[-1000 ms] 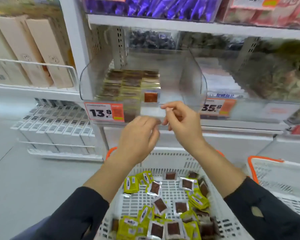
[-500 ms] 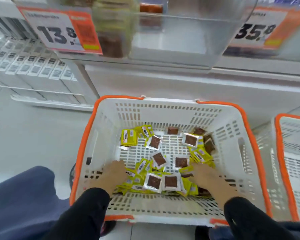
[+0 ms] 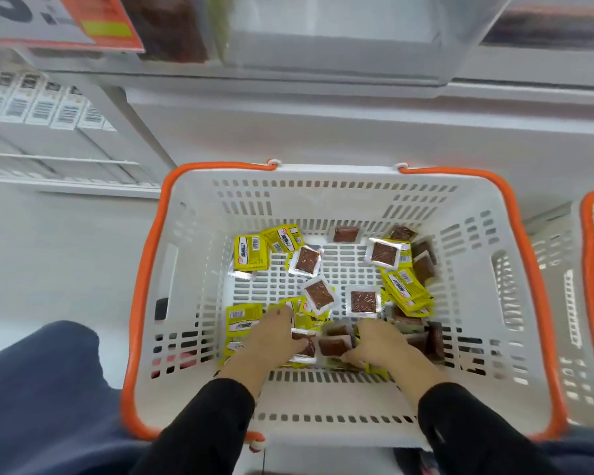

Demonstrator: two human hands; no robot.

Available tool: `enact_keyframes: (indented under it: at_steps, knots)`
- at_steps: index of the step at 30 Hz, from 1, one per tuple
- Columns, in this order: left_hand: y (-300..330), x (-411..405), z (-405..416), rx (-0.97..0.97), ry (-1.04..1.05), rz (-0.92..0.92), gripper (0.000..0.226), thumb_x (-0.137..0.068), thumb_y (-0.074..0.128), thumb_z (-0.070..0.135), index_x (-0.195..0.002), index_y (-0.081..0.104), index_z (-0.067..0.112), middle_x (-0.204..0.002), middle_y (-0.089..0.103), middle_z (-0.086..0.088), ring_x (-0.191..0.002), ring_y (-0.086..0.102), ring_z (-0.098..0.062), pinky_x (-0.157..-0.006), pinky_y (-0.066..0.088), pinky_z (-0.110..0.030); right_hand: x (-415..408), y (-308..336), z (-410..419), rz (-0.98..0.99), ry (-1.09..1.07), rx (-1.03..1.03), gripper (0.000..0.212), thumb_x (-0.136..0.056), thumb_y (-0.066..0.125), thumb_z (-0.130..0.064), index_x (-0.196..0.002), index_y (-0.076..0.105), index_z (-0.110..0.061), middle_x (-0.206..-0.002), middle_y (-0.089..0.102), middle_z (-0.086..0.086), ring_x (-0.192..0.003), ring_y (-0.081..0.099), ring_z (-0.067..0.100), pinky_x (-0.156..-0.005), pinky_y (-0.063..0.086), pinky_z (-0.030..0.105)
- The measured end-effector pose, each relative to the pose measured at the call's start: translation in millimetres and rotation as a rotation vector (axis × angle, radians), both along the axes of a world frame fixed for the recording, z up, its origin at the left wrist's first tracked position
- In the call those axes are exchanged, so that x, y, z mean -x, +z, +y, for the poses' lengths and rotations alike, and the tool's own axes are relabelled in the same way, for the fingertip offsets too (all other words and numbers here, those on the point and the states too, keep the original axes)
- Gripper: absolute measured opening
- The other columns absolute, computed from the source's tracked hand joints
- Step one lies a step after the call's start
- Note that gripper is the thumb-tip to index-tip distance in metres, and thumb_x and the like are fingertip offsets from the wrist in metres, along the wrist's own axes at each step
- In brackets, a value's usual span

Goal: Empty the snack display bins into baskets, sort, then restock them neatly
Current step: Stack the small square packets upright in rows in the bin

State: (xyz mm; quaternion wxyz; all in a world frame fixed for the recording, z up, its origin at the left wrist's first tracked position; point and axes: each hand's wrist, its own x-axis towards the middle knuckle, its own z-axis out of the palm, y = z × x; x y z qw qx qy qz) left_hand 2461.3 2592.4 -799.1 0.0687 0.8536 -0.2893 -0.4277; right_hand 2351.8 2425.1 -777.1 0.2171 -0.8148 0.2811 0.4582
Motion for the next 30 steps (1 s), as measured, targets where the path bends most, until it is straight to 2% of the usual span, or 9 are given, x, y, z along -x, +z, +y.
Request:
enact_keyframes:
  at_steps: [4, 7, 10, 13, 16, 19, 23, 27, 30]
  knots:
    - [1, 5, -11, 0.126, -0.138, 0.053, 0.085, -0.082, 0.072, 0.042, -0.151, 0.027, 0.021, -0.155, 0.028, -0.003, -0.144, 0.024, -0.026, -0.115, 0.028, -0.040, -1, -6, 3, -0.108, -0.109, -0.143, 0.042, -0.082, 0.073, -0.039, -0.110, 0.059, -0.010, -0.105, 0.061, 0.009, -0.095, 0.059, 0.024, -0.071, 0.043, 0.032]
    - [2, 13, -22, 0.169, -0.124, 0.183, 0.080, -0.073, 0.079, 0.036, -0.142, 0.041, 0.023, -0.133, 0.051, -0.004, -0.123, 0.047, -0.025, -0.098, 0.044, -0.041, -5, -10, 5, -0.157, -0.239, -0.307, 0.041, -0.079, 0.077, -0.030, -0.112, 0.063, -0.011, -0.106, 0.064, 0.011, -0.100, 0.061, 0.027, -0.074, 0.044, 0.031]
    - [6, 13, -23, 0.135, -0.083, 0.214, 0.061, -0.069, 0.083, 0.032, -0.120, 0.052, 0.019, -0.114, 0.061, -0.004, -0.104, 0.058, -0.025, -0.082, 0.049, -0.035, -10, -8, 6, -0.136, -0.296, -0.429, 0.061, -0.073, 0.083, -0.030, -0.126, 0.057, -0.015, -0.119, 0.059, 0.006, -0.114, 0.055, 0.027, -0.085, 0.045, 0.034]
    - [9, 7, -17, 0.135, 0.082, 0.408, 0.050, -0.067, 0.086, 0.027, -0.109, 0.062, 0.014, -0.107, 0.065, -0.002, -0.099, 0.061, -0.022, -0.085, 0.051, -0.036, -13, -3, 2, -0.017, -0.388, -0.484, 0.081, -0.079, 0.078, -0.027, -0.147, 0.035, -0.019, -0.147, 0.035, 0.000, -0.132, 0.041, 0.026, -0.088, 0.044, 0.034]
    - [19, 1, -10, 0.182, 0.232, 0.521, 0.039, -0.074, 0.083, 0.023, -0.106, 0.066, 0.008, -0.107, 0.066, -0.012, -0.099, 0.063, -0.026, -0.089, 0.053, -0.042, -11, 8, -1, 0.025, -0.637, -0.612, 0.077, -0.080, 0.074, -0.014, -0.147, 0.035, -0.020, -0.152, 0.029, -0.003, -0.136, 0.034, 0.025, -0.098, 0.044, 0.041]
    - [48, -7, -10, 0.350, 0.513, 0.539, 0.017, -0.082, 0.077, 0.022, -0.095, 0.067, 0.017, -0.088, 0.069, -0.001, -0.081, 0.063, -0.010, -0.071, 0.051, -0.025, -15, 26, -4, -0.114, -0.914, -0.708, 0.083, -0.073, 0.078, -0.018, -0.145, 0.037, -0.021, -0.150, 0.030, -0.008, -0.141, 0.028, 0.024, -0.104, 0.037, 0.041]
    - [89, -19, -17, 0.579, 0.899, 0.479, 0.017, -0.084, 0.073, 0.035, -0.097, 0.067, 0.026, -0.098, 0.070, 0.002, -0.090, 0.064, -0.014, -0.077, 0.053, -0.033, -30, 62, -3, -0.387, -1.133, -0.821, 0.057, -0.081, 0.074, -0.016, -0.134, 0.053, -0.016, -0.127, 0.064, 0.006, -0.107, 0.066, 0.025, -0.087, 0.055, 0.043]
    - [129, -19, -22, 0.768, 1.116, 0.557, 0.025, -0.090, 0.066, 0.034, -0.099, 0.071, 0.011, -0.092, 0.072, -0.006, -0.082, 0.066, -0.019, -0.065, 0.049, -0.025, -32, 105, 11, -0.599, -1.290, -0.996, 0.026, -0.089, 0.059, -0.007, -0.115, 0.065, -0.007, -0.093, 0.073, 0.008, -0.078, 0.071, 0.024, -0.066, 0.059, 0.037]
    - [154, -9, -20, 0.915, 1.249, 0.675, 0.029, -0.091, 0.062, 0.029, -0.106, 0.069, 0.005, -0.091, 0.070, -0.009, -0.081, 0.065, -0.022, -0.068, 0.047, -0.029, -24, 128, 24, -0.686, -1.339, -1.042, 0.027, -0.092, 0.048, -0.006, -0.115, 0.063, -0.009, -0.088, 0.071, 0.010, -0.073, 0.069, 0.024, -0.064, 0.060, 0.037]
